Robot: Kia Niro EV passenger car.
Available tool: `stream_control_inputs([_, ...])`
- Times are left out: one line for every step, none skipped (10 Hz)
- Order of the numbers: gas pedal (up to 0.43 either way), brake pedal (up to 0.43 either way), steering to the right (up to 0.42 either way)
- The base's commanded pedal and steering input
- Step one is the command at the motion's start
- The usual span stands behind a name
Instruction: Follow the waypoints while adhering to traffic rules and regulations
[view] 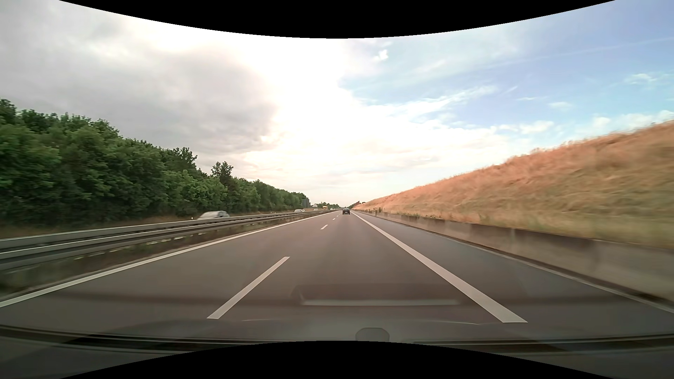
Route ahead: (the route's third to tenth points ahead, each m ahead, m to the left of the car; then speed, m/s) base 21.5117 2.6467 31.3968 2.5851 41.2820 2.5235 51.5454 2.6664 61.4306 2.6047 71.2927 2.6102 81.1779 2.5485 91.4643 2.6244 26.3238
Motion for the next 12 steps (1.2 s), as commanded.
stream_control_inputs([0.26, 0.0, -0.004])
stream_control_inputs([0.26, 0.0, -0.004])
stream_control_inputs([0.26, 0.0, -0.004])
stream_control_inputs([0.26, 0.0, -0.004])
stream_control_inputs([0.26, 0.0, -0.004])
stream_control_inputs([0.26, 0.0, -0.004])
stream_control_inputs([0.26, 0.0, -0.005])
stream_control_inputs([0.26, 0.0, -0.004])
stream_control_inputs([0.268, 0.0, -0.005])
stream_control_inputs([0.268, 0.0, -0.004])
stream_control_inputs([0.268, 0.0, -0.005])
stream_control_inputs([0.268, 0.0, -0.005])
